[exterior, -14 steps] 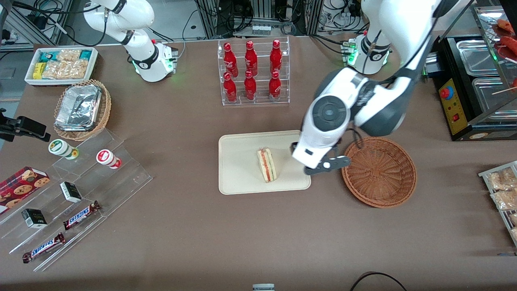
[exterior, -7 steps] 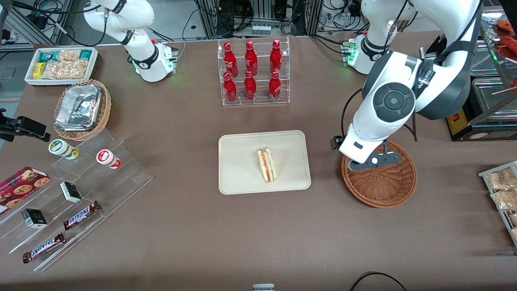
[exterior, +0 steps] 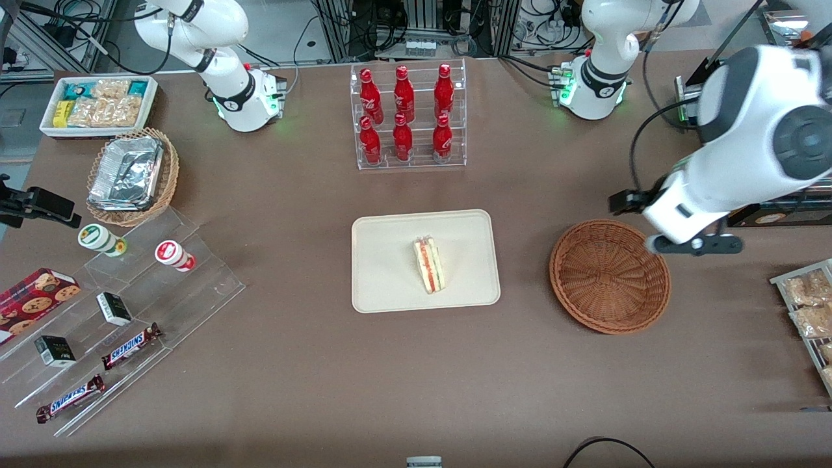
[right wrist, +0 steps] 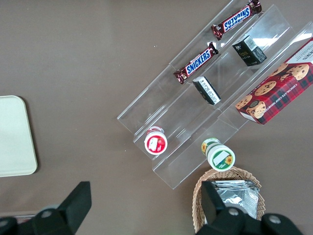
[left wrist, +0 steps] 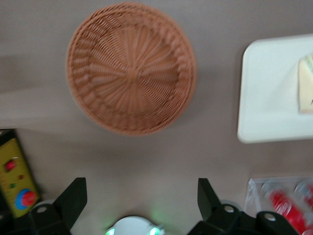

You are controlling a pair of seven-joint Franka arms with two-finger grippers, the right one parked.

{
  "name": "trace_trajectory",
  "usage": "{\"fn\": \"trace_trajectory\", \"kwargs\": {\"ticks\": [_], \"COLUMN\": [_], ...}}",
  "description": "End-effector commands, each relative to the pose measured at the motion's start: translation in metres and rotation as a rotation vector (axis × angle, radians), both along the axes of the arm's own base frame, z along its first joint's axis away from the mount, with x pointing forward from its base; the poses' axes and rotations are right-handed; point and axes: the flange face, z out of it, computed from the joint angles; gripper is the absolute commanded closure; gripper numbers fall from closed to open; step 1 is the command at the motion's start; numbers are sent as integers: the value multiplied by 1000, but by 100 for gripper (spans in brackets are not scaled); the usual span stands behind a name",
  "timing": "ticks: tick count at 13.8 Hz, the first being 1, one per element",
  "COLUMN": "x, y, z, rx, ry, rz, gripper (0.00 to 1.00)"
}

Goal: Place sandwich from basket to tray

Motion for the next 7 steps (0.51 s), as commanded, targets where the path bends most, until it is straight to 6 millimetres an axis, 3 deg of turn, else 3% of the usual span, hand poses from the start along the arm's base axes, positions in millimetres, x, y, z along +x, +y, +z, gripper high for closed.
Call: {"fn": "trace_trajectory", "kwargs": {"ticks": [1, 4, 7], "x": [-25, -42, -49], "y": [44, 89, 98], "z": [28, 55, 69], "rx": [-44, -59, -40], "ry": [20, 11, -17], "rz": [-95, -107, -94], "gripper": [0, 0, 0]}}
